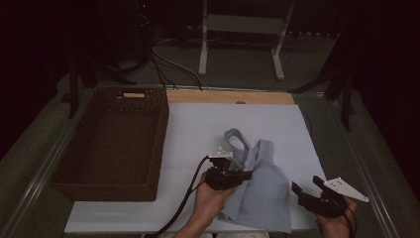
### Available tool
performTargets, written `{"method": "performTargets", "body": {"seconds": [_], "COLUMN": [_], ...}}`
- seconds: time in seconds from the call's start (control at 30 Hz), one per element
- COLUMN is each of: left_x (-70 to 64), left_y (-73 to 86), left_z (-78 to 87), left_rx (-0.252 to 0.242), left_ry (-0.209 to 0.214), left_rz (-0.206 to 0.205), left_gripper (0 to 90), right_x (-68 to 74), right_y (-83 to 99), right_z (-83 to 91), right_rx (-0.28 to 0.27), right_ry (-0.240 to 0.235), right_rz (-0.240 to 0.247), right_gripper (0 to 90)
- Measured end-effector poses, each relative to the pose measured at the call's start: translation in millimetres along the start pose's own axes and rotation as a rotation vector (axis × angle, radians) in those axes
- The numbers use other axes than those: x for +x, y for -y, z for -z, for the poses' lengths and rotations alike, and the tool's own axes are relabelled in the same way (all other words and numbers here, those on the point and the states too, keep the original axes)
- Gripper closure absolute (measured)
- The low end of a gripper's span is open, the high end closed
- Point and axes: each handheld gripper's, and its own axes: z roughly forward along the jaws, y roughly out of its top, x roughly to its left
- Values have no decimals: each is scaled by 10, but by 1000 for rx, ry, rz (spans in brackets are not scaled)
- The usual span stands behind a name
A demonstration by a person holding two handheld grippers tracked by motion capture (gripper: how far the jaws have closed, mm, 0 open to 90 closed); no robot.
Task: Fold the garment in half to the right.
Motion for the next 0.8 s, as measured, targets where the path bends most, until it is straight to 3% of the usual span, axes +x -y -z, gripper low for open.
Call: {"method": "performTargets", "body": {"seconds": [0.5,0.8], "left_x": [-80,-105], "left_y": [-80,-78], "left_z": [-302,-440], "left_rx": [23,34], "left_ry": [21,17], "left_rz": [11,-39], "left_gripper": [843,840], "right_x": [2,-15], "right_y": [0,2], "right_z": [-1,10], "right_rx": [0,-10], "right_ry": [-2,3], "right_rz": [3,-6], "right_gripper": [154,151]}}
